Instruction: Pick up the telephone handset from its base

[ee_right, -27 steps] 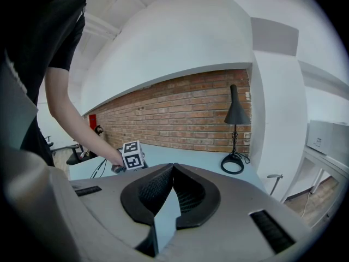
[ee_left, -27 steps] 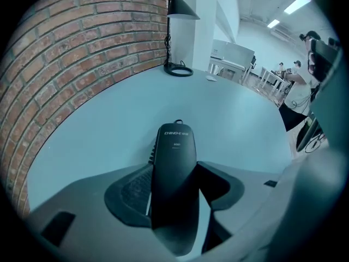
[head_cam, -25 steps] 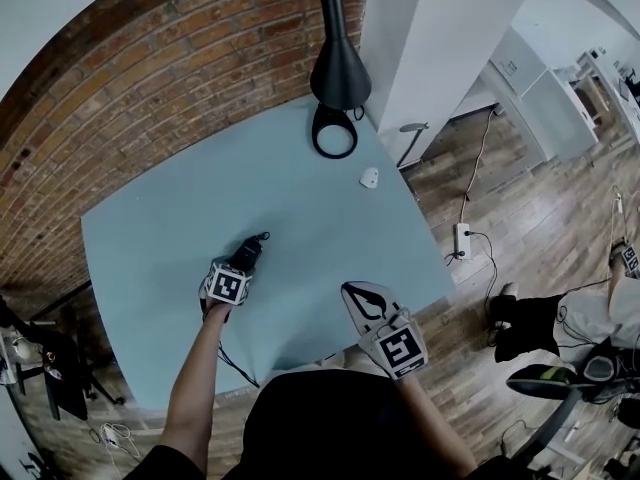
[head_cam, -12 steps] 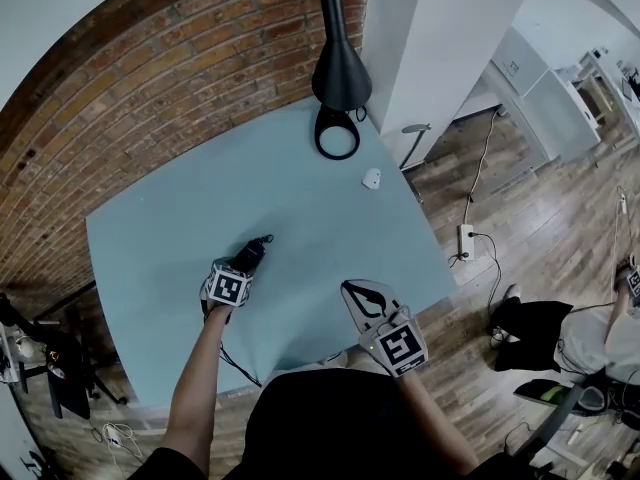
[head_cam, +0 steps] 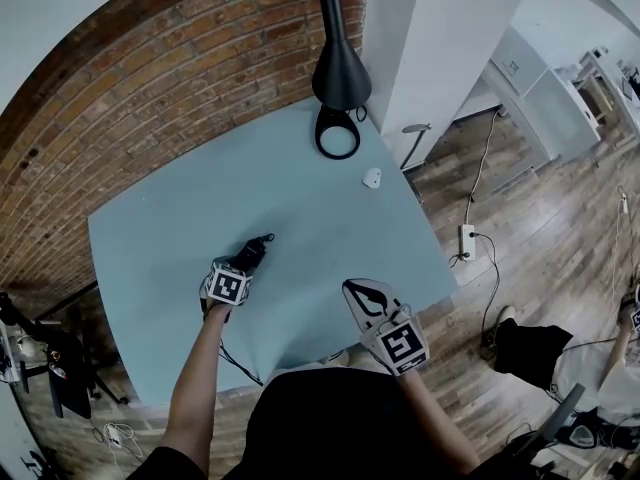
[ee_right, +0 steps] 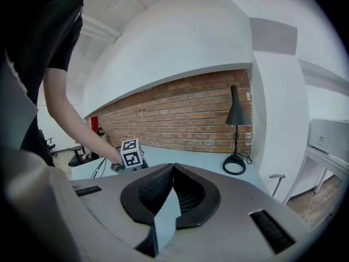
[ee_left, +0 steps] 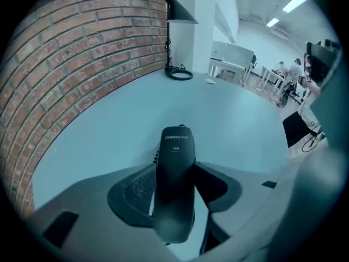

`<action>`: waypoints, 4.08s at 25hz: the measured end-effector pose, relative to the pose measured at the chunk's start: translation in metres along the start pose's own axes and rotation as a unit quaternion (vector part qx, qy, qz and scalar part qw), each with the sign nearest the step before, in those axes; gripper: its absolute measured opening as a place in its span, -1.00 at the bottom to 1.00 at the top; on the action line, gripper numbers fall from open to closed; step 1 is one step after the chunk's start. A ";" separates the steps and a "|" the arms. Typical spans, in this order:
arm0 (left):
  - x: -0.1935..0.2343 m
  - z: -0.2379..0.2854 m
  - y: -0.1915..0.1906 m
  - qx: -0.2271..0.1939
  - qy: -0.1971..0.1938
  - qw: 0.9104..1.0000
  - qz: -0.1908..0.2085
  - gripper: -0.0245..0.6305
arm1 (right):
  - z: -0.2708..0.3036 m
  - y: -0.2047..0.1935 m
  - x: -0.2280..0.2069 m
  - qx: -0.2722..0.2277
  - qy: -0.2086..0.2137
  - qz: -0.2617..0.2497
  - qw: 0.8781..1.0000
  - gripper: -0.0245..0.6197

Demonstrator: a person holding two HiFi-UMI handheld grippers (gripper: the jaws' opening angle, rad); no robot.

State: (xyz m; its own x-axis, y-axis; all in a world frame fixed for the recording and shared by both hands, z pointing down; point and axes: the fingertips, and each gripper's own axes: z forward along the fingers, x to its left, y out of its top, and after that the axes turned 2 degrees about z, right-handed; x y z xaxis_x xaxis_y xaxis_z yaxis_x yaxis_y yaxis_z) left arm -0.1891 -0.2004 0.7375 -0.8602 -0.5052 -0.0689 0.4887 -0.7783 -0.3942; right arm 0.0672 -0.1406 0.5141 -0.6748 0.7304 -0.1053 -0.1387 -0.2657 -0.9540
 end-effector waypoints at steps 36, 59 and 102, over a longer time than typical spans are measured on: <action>0.015 -0.083 0.046 -0.142 0.021 0.990 -0.014 -0.19 | 0.030 0.004 0.028 0.005 0.060 -0.018 0.998 -0.84; 0.047 -0.220 0.112 -0.335 0.086 0.937 -0.054 -0.19 | 0.061 0.014 0.048 0.008 0.122 -0.041 0.992 -0.84; 0.053 -0.481 0.133 -0.545 0.164 0.820 -0.057 -0.20 | 0.096 0.019 0.122 0.023 0.215 -0.093 0.972 -0.84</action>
State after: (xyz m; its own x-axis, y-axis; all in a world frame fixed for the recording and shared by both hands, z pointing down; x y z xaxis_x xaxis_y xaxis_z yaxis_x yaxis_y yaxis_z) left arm -0.2398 -0.1520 0.2405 -0.9715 -0.1856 -0.1475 0.1362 0.0723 -0.9880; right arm -0.0875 -0.1166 0.5102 -0.2715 0.9611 -0.0497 -0.2680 -0.1251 -0.9553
